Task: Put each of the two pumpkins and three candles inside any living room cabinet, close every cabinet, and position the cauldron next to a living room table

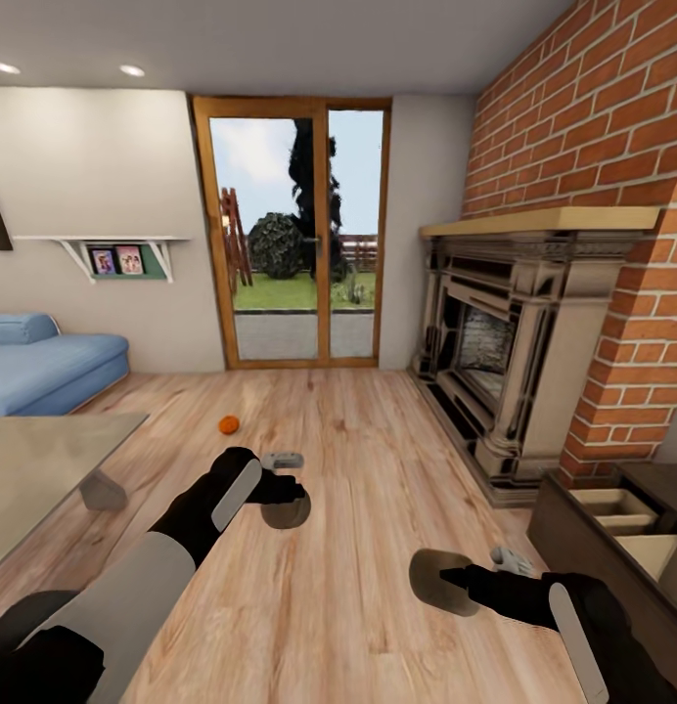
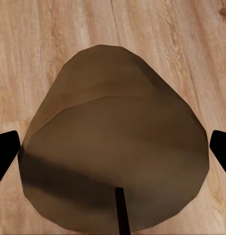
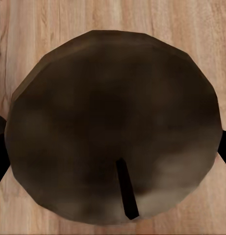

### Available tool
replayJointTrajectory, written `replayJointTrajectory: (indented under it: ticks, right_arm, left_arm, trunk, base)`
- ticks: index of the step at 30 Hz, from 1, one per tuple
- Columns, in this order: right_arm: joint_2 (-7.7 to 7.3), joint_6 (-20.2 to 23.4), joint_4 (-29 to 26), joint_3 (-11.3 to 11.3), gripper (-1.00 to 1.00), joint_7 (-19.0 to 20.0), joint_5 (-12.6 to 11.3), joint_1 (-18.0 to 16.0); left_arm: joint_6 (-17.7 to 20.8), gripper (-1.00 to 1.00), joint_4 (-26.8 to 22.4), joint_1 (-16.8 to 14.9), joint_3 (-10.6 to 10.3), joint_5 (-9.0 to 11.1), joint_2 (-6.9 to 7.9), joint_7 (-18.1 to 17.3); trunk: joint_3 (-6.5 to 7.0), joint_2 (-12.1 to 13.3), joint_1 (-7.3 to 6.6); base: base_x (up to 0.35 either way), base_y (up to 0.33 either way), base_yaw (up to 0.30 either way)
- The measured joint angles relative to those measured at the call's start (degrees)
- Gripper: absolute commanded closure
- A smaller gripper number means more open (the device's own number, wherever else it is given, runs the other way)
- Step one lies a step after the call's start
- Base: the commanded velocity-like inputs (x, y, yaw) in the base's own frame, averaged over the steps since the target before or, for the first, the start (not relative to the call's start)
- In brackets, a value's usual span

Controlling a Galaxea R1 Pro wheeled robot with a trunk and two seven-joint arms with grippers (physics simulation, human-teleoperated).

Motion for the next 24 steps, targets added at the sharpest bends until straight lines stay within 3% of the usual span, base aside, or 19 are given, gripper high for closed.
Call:
replayJointTrajectory:
  ticks: [24]
  right_arm:
    - [0.2, 0.0, 0.0, 0.0, 1.0, 0.0, 0.2, 0.0]
  left_arm:
    - [0.0, 1.0, 0.0, 0.0, 0.0, 0.0, 0.08, 0.0]
  trunk:
    - [0.0, 0.0, 0.0]
  base:
    - [0.329, 0.019, 0.0]
